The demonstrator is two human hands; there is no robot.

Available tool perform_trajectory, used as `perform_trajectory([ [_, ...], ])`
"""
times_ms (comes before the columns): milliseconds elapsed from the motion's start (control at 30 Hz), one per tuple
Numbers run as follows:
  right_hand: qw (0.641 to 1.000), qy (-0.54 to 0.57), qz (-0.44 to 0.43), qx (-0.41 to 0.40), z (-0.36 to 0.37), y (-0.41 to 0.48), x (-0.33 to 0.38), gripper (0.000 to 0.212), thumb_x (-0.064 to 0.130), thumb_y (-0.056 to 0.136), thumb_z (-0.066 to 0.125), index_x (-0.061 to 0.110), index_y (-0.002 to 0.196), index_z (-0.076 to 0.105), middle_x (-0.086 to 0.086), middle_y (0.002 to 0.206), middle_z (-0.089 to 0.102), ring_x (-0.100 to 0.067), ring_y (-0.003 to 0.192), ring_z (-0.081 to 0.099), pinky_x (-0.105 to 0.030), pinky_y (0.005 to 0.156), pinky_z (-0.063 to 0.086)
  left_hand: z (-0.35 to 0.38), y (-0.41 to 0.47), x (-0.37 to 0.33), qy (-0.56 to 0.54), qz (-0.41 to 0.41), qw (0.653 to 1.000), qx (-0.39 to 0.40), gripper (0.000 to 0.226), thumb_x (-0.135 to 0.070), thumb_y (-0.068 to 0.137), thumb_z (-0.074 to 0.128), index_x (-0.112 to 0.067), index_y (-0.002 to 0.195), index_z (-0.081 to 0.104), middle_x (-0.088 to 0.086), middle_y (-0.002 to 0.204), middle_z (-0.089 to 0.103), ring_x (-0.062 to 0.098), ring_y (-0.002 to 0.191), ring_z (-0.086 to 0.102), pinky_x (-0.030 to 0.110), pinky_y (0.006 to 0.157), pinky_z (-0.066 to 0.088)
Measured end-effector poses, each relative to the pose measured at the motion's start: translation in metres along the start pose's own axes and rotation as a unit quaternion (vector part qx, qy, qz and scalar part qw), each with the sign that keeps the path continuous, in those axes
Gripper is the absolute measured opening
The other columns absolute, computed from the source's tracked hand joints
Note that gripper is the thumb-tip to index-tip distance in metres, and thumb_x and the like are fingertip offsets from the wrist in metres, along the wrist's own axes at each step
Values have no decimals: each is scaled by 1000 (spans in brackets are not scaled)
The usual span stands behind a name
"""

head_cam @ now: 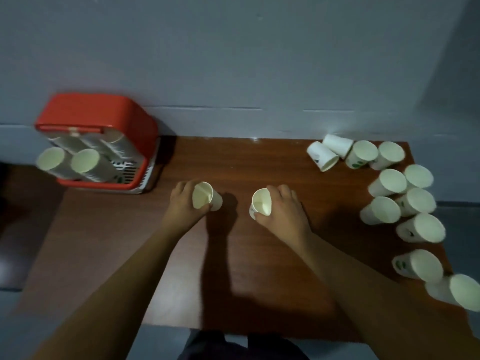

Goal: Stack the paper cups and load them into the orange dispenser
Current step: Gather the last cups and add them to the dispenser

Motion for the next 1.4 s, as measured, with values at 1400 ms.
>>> perform_trajectory([
  [1400, 978, 198, -69, 1, 91, 122, 340, 60, 35, 80, 76, 17, 131, 51, -2, 124, 48, -18, 110, 52, -21, 82, 40, -223, 101, 236, 68, -9, 995, -72, 80, -37, 76, 81, -9, 143, 48, 13, 141, 51, 35, 125, 47, 44, 104, 39],
])
Point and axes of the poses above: each hand's wrist, its own y-axis towards the middle knuckle, its own z-axis out of the palm, x = y × z, the point moved 10 cm from there along y, towards the middle knuckle
